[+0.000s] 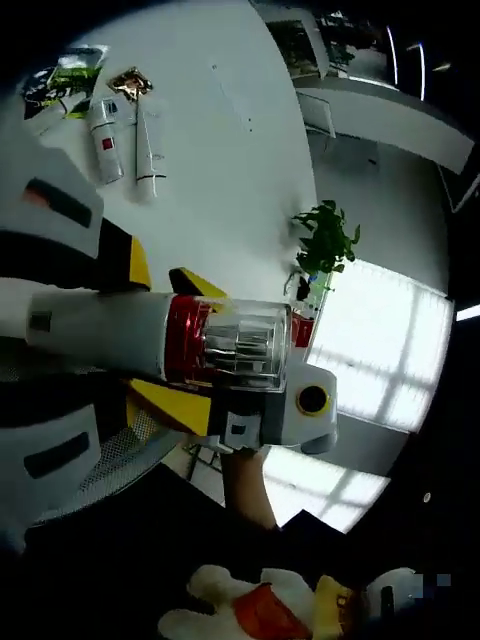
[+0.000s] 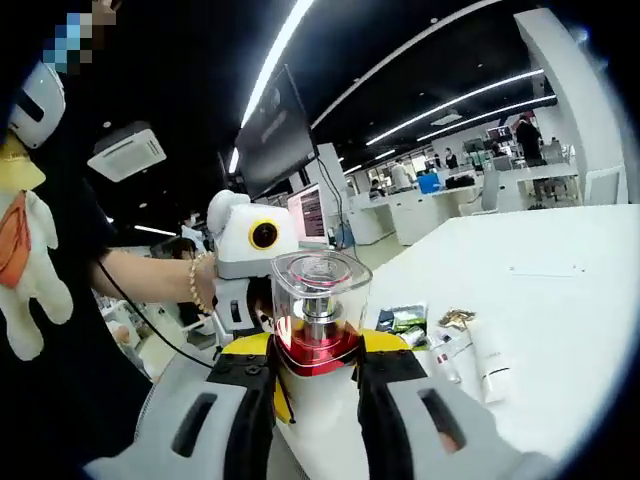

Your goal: Arrange the skincare products in the storage area until every visible bottle or jar stands upright without overlapping.

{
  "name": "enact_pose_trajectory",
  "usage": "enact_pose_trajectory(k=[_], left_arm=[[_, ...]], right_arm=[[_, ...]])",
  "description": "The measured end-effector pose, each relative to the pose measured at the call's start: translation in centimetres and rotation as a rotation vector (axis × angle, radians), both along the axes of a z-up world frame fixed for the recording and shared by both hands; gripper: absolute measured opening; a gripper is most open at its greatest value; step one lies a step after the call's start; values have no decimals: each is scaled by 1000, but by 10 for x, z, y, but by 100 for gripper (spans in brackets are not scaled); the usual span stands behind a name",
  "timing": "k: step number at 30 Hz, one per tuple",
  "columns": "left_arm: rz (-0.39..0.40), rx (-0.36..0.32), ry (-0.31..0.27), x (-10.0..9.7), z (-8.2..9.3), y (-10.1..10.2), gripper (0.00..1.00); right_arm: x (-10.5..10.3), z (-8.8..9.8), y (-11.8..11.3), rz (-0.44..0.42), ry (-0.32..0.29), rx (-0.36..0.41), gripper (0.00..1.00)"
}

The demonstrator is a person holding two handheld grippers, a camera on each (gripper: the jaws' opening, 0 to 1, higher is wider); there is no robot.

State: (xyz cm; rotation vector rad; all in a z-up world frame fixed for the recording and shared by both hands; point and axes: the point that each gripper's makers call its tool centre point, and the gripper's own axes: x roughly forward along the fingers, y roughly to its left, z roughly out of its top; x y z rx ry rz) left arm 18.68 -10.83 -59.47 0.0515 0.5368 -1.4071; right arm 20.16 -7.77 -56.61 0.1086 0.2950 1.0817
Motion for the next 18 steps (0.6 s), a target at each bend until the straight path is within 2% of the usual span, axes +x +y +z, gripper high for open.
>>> enact_pose_trajectory(k=[9,11,18], left_arm=[[19,54,-148,14,-24,-23,30],[23,58,-160,19,-37,-19,29],[50,100,-196,28,-71,-28,30]], right_arm=[[11,-25,-16,-73,-22,-149,30],[13,-32,-19,-82,-23,-175,30],[21,-62,-32,-102,-11,-272,30]])
